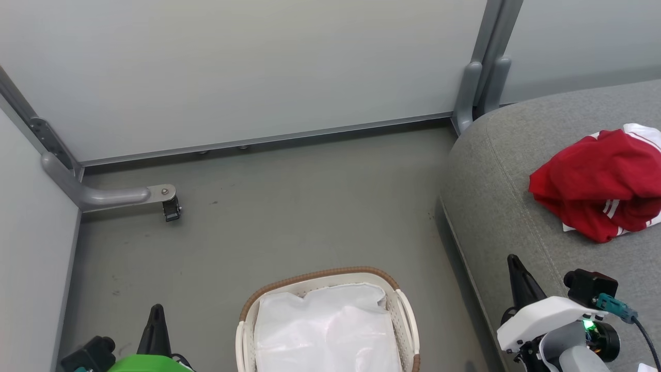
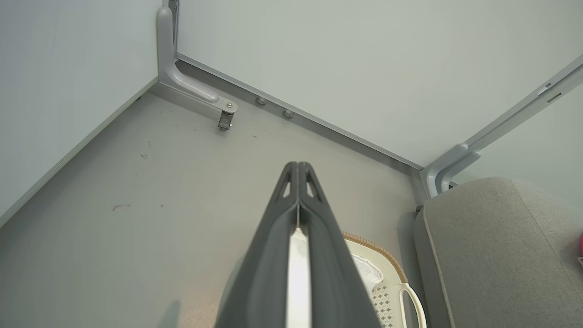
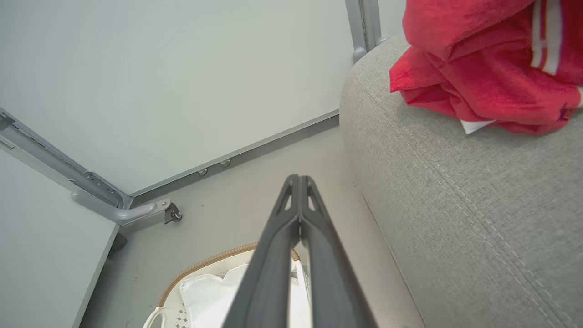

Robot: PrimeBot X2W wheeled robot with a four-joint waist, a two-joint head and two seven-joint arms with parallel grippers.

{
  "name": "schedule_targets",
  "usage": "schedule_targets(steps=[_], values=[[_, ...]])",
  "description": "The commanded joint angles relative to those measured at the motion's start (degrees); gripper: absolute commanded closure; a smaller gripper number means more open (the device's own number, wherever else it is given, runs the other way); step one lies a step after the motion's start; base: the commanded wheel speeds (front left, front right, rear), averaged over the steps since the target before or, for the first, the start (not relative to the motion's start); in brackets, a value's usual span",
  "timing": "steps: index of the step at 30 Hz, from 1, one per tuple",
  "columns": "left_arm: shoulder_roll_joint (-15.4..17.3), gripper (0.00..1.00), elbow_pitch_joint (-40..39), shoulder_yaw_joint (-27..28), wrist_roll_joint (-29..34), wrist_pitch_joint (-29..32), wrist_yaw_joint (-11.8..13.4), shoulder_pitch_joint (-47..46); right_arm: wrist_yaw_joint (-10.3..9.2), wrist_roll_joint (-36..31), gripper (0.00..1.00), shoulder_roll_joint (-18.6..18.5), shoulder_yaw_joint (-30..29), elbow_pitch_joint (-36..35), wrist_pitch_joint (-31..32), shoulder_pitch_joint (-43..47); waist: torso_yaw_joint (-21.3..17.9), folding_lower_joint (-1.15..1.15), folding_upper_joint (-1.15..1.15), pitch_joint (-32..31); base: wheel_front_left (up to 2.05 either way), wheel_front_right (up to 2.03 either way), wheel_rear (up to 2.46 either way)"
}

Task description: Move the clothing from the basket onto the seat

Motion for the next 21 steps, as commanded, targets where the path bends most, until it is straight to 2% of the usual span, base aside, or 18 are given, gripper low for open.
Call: schedule_targets(steps=[1,21], values=[[0.26,1.0,-1.21,0.41,-2.27,0.5,-0.27,-1.85,0.0,2.55,1.0,-0.28,-0.44,-1.31,0.48,-0.23,-0.03,0.0,0.0,-0.02,0.0,0.0,0.0],[0.37,1.0,-3.58,1.58,-18.12,4.84,-0.52,-3.39,-0.02,20.07,1.0,-0.38,-2.37,-3.91,4.76,0.15,-0.5,0.0,0.0,-0.29,0.0,0.0,0.0]])
